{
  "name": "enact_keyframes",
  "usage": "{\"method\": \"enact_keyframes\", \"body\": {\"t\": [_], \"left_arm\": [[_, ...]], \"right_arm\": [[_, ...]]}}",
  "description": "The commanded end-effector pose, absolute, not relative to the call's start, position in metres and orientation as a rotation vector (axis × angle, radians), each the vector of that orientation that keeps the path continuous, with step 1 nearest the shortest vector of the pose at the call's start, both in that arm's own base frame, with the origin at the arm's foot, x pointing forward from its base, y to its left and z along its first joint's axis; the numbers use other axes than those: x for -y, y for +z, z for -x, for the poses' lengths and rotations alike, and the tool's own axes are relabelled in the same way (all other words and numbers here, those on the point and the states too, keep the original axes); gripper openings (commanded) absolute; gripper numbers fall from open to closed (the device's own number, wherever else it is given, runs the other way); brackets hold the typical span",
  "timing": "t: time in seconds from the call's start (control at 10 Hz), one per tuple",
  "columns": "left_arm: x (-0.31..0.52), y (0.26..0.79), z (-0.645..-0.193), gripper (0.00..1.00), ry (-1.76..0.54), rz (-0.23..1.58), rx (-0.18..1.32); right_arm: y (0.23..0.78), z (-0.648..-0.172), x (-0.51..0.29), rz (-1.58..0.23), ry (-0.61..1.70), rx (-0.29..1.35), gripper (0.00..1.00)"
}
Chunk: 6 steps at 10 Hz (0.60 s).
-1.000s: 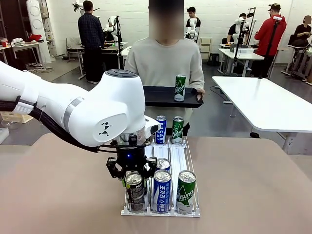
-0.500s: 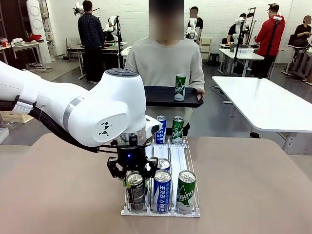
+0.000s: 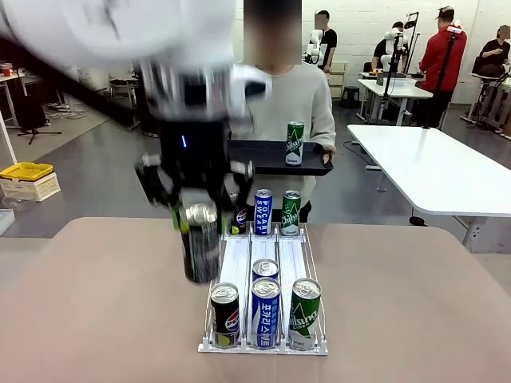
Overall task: Retrieve and hand over the desired beverage to the person.
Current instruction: Pick up another can of the same type that the person held from the Automatic Can Dispenser.
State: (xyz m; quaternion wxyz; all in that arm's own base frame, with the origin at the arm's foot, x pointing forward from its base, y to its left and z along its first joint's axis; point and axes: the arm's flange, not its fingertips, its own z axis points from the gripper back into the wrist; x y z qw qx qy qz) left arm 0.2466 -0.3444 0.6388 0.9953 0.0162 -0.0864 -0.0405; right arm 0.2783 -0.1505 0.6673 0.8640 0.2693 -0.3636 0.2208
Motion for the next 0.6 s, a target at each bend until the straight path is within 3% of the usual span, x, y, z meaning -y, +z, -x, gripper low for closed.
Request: {"method": "enact_keyframes", "body": {"t": [0.0, 0.2, 0.5], "left_arm": [[0.36, 0.696, -0.285, 0.0, -0.085, -0.031, 0.216], [0.364, 0.727, -0.321, 0.0, -0.031, -0.04, 0.233], [0.352, 0.724, -0.363, 0.0, -0.008, 0.005, 0.177]], "right_arm": [[0.668, -0.281, 0.152, -0.561, 0.459, 0.758, 1.0], [0.668, -0.281, 0.152, -0.561, 0.459, 0.758, 1.0], [0.668, -0.281, 0.152, -0.561, 0.459, 0.758, 1.0]]}}
